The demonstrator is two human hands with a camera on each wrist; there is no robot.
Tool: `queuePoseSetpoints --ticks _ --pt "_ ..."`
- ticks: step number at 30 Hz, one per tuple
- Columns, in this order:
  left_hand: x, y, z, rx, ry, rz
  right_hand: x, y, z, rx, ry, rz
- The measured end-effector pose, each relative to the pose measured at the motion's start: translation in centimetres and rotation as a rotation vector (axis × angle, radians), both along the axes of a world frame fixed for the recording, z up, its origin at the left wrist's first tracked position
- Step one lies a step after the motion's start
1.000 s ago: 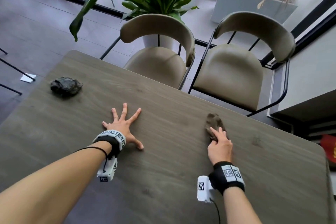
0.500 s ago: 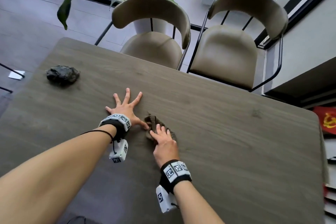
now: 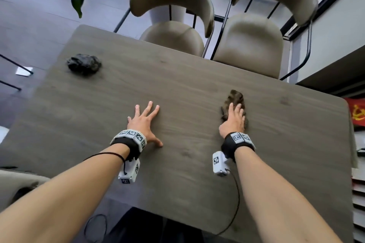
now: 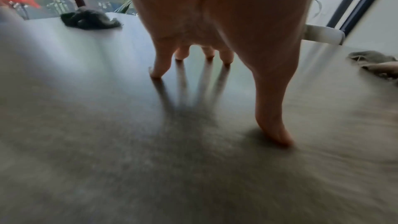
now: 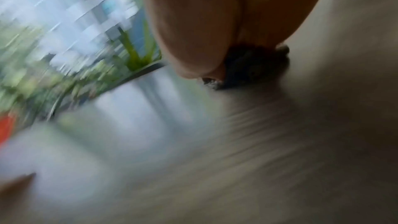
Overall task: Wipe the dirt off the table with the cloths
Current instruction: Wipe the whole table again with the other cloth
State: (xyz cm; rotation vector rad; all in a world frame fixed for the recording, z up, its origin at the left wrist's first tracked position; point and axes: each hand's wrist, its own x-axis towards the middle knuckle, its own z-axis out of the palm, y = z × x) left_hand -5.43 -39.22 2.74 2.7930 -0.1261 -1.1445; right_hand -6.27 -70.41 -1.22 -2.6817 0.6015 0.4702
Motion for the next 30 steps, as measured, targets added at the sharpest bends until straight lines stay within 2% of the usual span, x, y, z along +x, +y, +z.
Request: queuePoseSetpoints --ticks 2,5,8,10,12,14,16,18,20,22,25,26,30 --pt "-1.1 0.4 -0.2 -0.004 -0.01 -0.006 -0.6 3.7 0.3 0.051 -0.052 0.026" --pt "-2.0 0.4 -0.2 0.029 -0.021 0.011 -4.1 10.4 -0.4 0.145 -0.196 0.233" --pt "-2.1 0.1 0.3 0.041 0.01 0.075 -6.9 15.4 -0.1 0.214 -0.163 0.5" --pt "-2.1 0.1 0.3 0.032 0.036 0.148 -6.9 15.1 0.6 0.303 -0.094 0.588" --pt "-2.3 0.4 0.3 0.027 0.049 0.22 -5.7 12.4 1.5 0.397 -0.096 0.525" --pt "-2.7 0.7 0.5 0.031 0.052 0.239 -4.4 8.1 2.2 0.409 -0.169 0.337" --pt "-2.9 0.8 0.4 0.027 0.034 0.231 -3.7 2.1 2.1 0.313 -0.212 0.163" --pt "-3.0 0.9 0.4 0.026 0.025 0.232 -4.1 -4.1 1.4 0.129 -0.107 0.045" --pt "-2.9 1.0 0.5 0.023 0.029 0.232 -5.5 -7.0 0.8 0.003 -0.006 -0.018" --pt "-2.9 0.9 0.3 0.015 0.021 0.23 -6.4 -6.0 -0.2 -0.056 -0.062 -0.073" --pt "-2.9 0.9 0.3 0.016 0.027 0.236 -6.6 -0.2 -1.0 -0.024 -0.2 -0.148" --pt "-2.9 0.9 0.2 0.014 0.033 0.234 -7.0 2.4 -1.2 -0.007 -0.237 -0.127" --pt "-2.8 0.8 0.2 0.02 0.029 0.228 -10.5 13.6 -0.9 0.089 -0.251 0.185"
